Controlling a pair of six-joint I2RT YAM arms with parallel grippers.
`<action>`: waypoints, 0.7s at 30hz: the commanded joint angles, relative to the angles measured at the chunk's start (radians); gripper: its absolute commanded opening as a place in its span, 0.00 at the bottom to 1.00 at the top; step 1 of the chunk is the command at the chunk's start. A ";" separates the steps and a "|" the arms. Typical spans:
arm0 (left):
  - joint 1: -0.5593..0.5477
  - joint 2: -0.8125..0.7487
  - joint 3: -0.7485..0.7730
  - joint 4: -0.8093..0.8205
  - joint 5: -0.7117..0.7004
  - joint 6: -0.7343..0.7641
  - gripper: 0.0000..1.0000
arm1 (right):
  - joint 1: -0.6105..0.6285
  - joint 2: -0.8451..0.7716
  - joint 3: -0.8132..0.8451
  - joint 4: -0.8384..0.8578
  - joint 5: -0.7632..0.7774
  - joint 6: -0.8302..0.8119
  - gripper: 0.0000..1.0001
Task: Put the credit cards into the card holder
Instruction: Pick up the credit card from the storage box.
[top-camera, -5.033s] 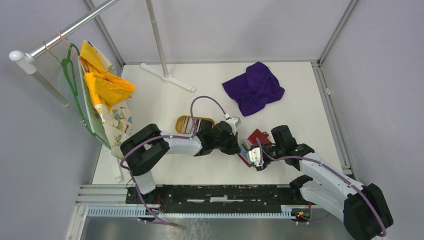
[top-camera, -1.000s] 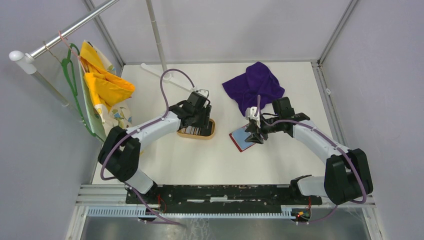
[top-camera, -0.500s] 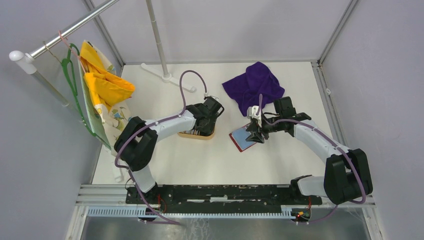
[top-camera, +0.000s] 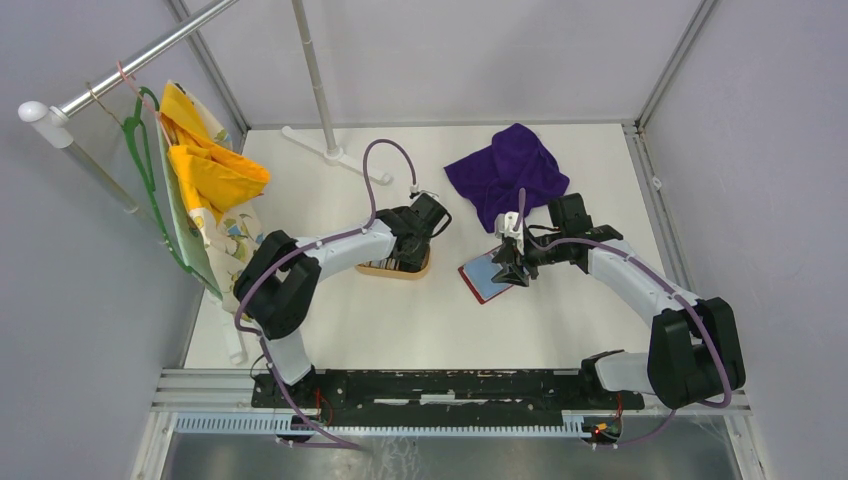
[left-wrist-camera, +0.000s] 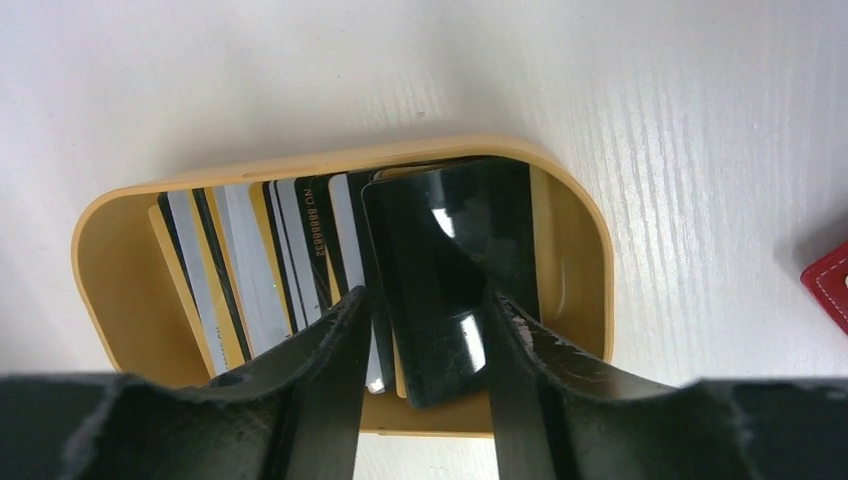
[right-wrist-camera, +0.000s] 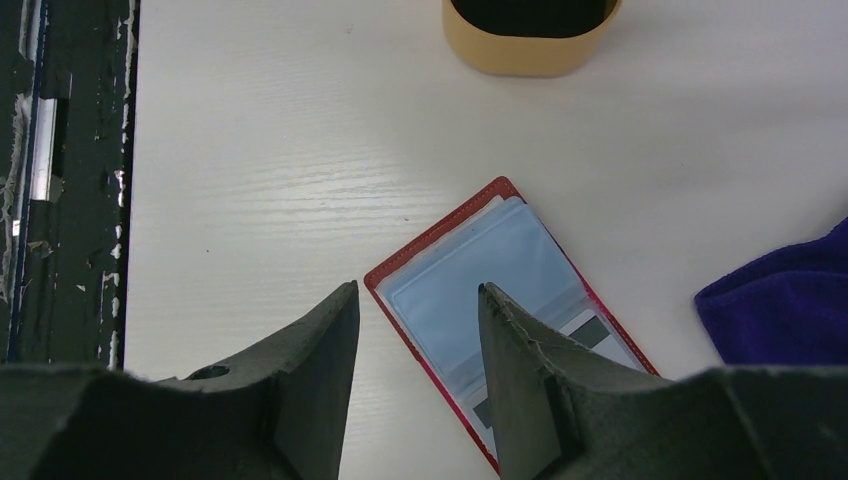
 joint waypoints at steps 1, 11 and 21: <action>0.002 0.024 0.020 -0.004 -0.037 0.042 0.47 | -0.007 0.001 -0.001 0.002 -0.038 -0.020 0.53; 0.001 -0.034 0.007 0.033 0.090 0.023 0.28 | -0.011 0.000 -0.001 0.002 -0.038 -0.023 0.53; 0.002 -0.094 -0.034 0.096 0.238 -0.013 0.25 | -0.017 -0.001 0.001 -0.003 -0.041 -0.024 0.53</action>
